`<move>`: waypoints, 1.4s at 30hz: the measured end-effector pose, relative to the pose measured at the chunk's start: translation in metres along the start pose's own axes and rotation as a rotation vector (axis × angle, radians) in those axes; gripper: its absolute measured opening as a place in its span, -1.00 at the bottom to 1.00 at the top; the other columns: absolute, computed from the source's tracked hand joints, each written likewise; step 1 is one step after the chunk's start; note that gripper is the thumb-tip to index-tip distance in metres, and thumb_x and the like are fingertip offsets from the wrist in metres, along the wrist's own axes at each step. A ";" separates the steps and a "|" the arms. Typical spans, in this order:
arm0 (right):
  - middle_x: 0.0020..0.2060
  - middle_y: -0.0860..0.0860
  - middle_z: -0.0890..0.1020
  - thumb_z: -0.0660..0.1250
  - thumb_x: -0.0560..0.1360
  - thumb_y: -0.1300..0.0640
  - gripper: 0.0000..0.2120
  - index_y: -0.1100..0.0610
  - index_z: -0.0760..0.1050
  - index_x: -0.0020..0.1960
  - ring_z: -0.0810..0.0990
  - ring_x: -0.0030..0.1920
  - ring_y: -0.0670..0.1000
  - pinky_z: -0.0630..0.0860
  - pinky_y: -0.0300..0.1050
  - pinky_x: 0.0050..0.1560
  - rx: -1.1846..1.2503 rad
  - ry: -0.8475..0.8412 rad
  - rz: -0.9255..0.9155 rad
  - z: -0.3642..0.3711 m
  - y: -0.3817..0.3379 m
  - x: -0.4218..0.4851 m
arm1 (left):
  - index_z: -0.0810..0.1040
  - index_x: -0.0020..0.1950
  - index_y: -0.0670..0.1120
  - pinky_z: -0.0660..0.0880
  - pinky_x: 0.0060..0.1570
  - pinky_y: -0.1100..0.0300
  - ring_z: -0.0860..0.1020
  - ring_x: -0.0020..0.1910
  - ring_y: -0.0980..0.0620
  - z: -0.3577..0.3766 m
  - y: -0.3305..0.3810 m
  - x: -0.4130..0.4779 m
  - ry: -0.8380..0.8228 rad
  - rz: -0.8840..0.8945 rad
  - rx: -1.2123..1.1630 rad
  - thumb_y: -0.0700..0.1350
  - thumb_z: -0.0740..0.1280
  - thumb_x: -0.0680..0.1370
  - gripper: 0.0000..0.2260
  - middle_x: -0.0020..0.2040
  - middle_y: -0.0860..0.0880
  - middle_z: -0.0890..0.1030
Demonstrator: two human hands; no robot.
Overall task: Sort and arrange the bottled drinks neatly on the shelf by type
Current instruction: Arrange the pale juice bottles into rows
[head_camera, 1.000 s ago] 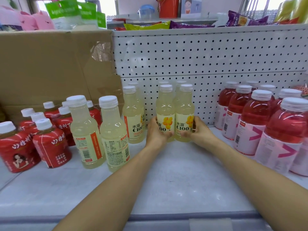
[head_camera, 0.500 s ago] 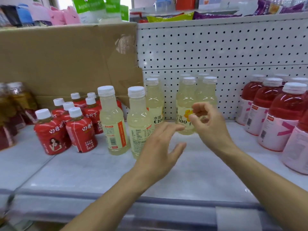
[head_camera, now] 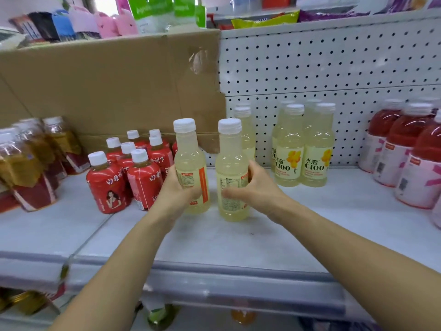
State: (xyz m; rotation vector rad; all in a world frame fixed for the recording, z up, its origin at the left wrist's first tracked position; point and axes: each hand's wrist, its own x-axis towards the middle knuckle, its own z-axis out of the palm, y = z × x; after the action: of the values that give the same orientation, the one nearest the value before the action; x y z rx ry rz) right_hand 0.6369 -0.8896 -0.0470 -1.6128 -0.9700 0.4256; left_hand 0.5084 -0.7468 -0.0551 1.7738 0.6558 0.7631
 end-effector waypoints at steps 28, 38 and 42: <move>-0.08 -0.13 0.69 0.68 0.17 0.01 -0.42 -0.04 0.53 0.12 0.66 -0.06 -0.18 0.56 -0.24 -0.09 -0.224 0.368 0.022 -0.112 0.042 -0.053 | 0.57 0.05 0.10 0.62 -0.01 0.06 0.67 -0.05 0.10 0.106 0.009 -0.007 -0.219 0.133 0.111 0.18 0.65 0.03 -0.36 -0.07 0.09 0.71; 0.05 -0.09 0.58 0.64 0.25 0.21 -0.29 0.08 0.33 0.27 0.57 0.07 -0.15 0.50 -0.30 -0.13 -0.235 0.303 0.108 -0.168 0.066 -0.056 | 0.27 0.31 -0.07 0.60 -0.04 0.15 0.61 0.04 0.05 0.182 0.013 -0.005 -0.285 0.076 -0.041 -0.28 0.58 0.32 -0.31 0.06 -0.02 0.60; 0.02 -0.08 0.65 0.65 0.23 0.21 -0.37 0.08 0.46 0.21 0.63 0.02 -0.14 0.55 -0.33 -0.12 -0.241 0.315 0.056 -0.172 0.076 -0.057 | 0.36 0.29 -0.02 0.59 -0.09 0.31 0.61 -0.03 0.26 0.174 0.006 -0.005 -0.303 0.171 0.006 -0.30 0.56 0.37 -0.40 0.05 0.08 0.60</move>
State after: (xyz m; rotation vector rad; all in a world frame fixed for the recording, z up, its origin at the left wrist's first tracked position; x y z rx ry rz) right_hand 0.7545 -1.0427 -0.0816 -1.8604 -0.7586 0.0868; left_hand 0.6376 -0.8565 -0.0937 1.9183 0.3079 0.5878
